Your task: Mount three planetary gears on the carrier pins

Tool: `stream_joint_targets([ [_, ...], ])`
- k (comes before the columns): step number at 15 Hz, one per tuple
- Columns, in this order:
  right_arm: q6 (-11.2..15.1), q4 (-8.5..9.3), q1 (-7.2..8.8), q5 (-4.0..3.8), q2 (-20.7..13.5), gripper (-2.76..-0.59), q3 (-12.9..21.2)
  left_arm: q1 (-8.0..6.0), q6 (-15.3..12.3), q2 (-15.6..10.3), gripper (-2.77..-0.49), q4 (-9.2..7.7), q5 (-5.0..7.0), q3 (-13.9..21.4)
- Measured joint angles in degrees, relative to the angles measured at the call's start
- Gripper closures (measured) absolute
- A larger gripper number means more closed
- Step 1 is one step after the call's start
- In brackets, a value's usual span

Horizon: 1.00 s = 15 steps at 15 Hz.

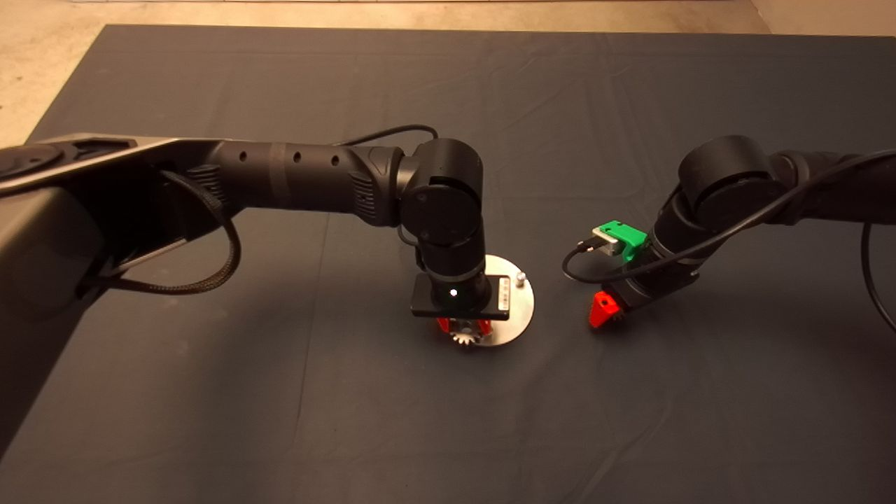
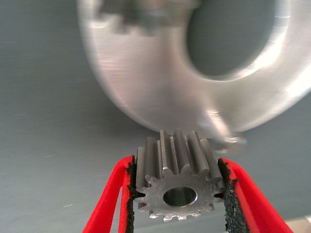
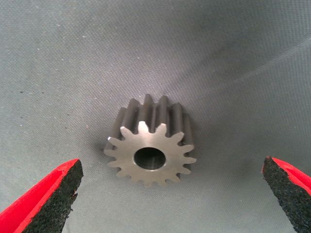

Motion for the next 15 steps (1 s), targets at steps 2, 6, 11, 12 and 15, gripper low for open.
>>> stream_joint_targets([
  [2, -0.1, 0.0, 0.0, -0.05, 0.0, -2.76, 0.0, -1.36, -1.5, 0.5, -0.93, -0.06, 1.29, -0.1],
  [6, -0.4, 0.0, 0.0, -0.05, 0.0, -2.76, 0.0, -2.71, -4.2, 0.6, -0.93, -0.09, 1.32, 0.0],
  [11, -0.4, 0.0, 0.0, -0.05, -0.1, -2.76, 0.0, -3.09, -7.4, 2.4, -0.93, -0.06, 1.38, 0.6],
  [12, -0.4, 0.0, 0.0, -0.07, -0.1, -2.76, 0.0, -3.09, -7.5, 2.6, -0.93, -0.05, 1.37, 0.8],
  [15, -0.5, 0.0, 0.0, -0.05, -0.1, -2.76, 0.0, -3.09, -8.7, 2.8, -0.93, -0.05, 1.48, 0.9],
])
